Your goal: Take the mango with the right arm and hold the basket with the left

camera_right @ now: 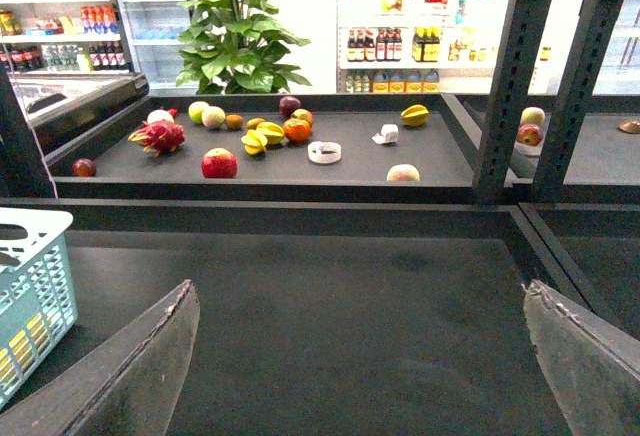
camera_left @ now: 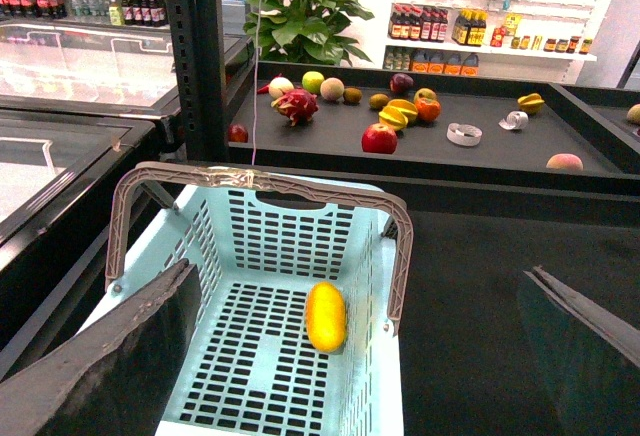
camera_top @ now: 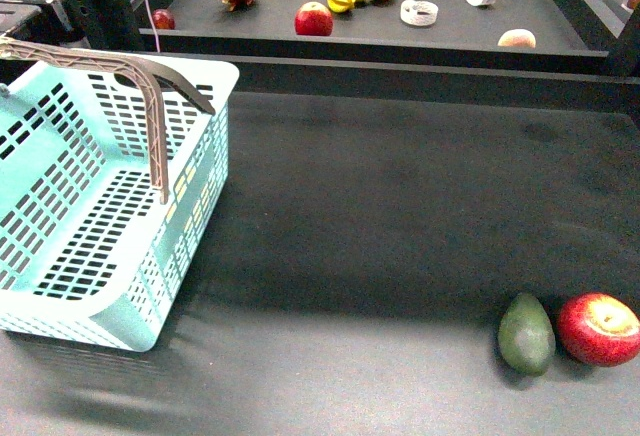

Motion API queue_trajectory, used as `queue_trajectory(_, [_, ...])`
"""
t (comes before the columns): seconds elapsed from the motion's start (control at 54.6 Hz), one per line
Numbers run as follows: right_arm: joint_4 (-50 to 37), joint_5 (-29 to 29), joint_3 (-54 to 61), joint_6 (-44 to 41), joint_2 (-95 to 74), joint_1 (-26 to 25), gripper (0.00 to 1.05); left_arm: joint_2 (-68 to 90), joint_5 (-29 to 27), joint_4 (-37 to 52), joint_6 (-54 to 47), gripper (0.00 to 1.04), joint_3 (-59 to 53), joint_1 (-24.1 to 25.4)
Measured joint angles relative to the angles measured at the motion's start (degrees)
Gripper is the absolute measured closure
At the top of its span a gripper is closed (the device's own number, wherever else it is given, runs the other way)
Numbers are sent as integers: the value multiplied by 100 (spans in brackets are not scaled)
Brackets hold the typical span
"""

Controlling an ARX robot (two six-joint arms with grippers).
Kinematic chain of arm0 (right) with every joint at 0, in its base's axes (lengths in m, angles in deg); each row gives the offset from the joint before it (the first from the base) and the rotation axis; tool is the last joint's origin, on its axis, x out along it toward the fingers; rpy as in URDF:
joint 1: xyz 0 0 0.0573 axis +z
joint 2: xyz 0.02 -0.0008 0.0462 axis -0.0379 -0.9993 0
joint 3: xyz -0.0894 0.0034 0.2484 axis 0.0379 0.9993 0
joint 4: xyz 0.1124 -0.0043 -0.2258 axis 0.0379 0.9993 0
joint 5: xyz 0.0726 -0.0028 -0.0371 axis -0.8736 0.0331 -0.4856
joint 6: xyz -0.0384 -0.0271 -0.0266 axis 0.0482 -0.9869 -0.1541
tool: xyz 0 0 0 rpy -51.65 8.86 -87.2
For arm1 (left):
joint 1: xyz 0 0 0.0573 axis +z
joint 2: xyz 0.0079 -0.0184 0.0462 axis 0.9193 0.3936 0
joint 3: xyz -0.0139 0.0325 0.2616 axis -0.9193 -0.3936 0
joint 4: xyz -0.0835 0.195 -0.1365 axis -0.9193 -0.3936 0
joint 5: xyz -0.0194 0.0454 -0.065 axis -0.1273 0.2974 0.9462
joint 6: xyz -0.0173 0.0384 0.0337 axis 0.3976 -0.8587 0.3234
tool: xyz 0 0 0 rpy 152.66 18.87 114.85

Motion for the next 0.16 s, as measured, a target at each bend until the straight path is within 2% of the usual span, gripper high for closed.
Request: queue_trajectory(0.165, [0,-2,0,0,0,0,8,0,0,0,0,6,0,0])
